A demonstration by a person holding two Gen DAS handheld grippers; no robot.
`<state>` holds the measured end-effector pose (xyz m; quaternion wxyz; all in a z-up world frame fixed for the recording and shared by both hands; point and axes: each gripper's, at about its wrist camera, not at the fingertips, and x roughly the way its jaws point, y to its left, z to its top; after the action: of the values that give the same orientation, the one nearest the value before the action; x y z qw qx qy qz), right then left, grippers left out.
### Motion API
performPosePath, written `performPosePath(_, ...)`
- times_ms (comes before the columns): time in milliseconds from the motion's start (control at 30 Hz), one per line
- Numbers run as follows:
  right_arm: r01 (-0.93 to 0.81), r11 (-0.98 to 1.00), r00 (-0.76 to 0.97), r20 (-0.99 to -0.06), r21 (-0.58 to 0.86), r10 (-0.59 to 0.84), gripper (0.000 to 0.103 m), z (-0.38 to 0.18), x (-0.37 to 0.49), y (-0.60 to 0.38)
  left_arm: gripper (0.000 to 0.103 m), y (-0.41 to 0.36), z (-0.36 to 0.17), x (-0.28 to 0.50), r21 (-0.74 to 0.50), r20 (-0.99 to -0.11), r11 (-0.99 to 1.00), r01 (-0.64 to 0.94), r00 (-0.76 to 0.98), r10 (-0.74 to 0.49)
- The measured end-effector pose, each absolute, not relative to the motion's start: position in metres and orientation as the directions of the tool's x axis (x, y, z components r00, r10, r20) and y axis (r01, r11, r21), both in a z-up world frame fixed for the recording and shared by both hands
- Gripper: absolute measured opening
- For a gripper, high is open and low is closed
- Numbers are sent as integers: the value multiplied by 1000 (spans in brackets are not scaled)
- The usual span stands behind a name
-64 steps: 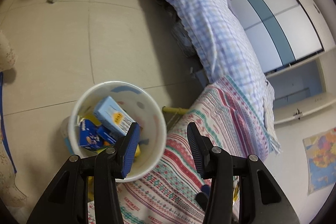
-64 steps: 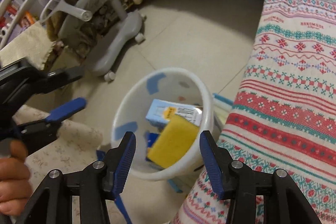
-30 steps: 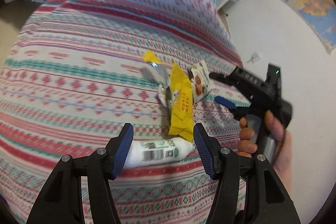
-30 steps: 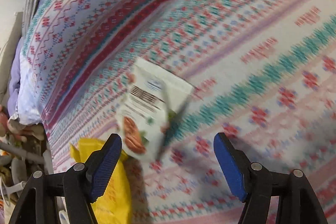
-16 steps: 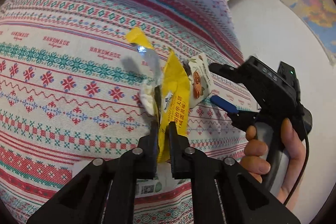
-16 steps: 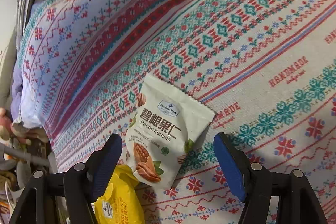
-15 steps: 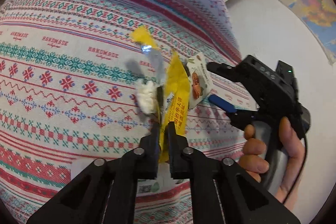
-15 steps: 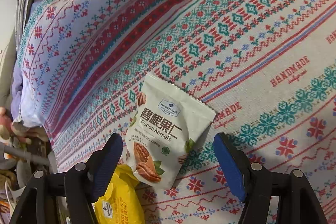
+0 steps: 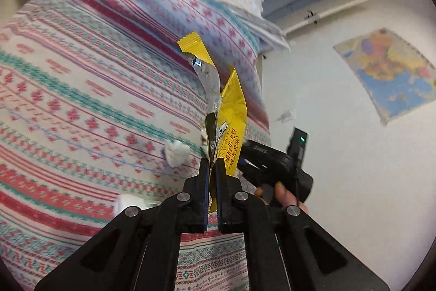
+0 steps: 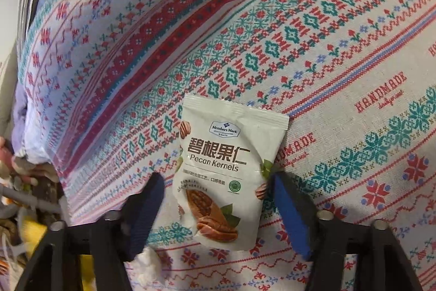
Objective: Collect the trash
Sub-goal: 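Grasp the yellow snack bag with the left gripper while the right grasps the pecan packet, then carry the snack bag and pecan packet to the wastebasket and release both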
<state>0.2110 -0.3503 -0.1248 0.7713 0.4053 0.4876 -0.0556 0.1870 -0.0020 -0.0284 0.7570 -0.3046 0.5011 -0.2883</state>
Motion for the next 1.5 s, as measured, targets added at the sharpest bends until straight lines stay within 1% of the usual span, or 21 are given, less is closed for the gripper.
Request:
performPosePath(33,477,683,508,-808,553,299,41,-124,212,-347,3,6,-27,187,-750,-582,650,123,344,-737)
performPosePath(67,472,703,494,-820,531,288,25,-123,213,-343,3,11,-25,186,-750,-581,651,116,353,-733)
performPosePath(100,467,719,484,-830,514,279,24,-123,214,-340,3,20,-23,185,-753,-578,649,108,362,-731)
performPosePath(167,469,709,497,-821,527,282,20,-119,212,-339,4,30,-20,183,-752,-577,652,97,381,-722)
performPosePath(233,452,702,532,-798,550,282,18,-104,210,-337,3,41,-17,180,-748,-579,658,90,397,-712)
performPosePath(400,389,738,588,-765,552,262,18,-70,204,-324,4,69,-10,174,-742,-583,667,71,425,-693)
performPosePath(667,295,760,608,-728,578,318,18,-47,197,-279,4,123,4,157,-714,-599,699,45,478,-642)
performPosePath(800,214,785,618,-703,581,351,18,-32,187,-242,4,164,4,150,-714,-603,700,3,506,-617)
performPosePath(1000,120,798,605,-681,590,413,18,-29,176,-191,4,232,0,137,-706,-613,705,-68,557,-560)
performPosePath(1133,80,806,594,-677,587,434,18,-29,174,-167,4,290,-13,129,-695,-639,703,-149,575,-510)
performPosePath(1233,52,813,580,-680,580,448,18,-29,170,-147,4,333,-24,121,-639,-701,733,-232,569,-431)
performPosePath(1333,8,824,561,-684,567,466,18,-29,168,-122,4,367,-42,114,-605,-743,734,-307,550,-382)
performPosePath(1400,-29,830,546,-687,557,480,18,-29,167,-108,4,383,-56,111,-588,-768,733,-343,521,-373)
performPosePath(1500,-78,836,514,-697,543,500,18,-37,165,-79,4,389,-67,109,-570,-787,740,-357,495,-368)
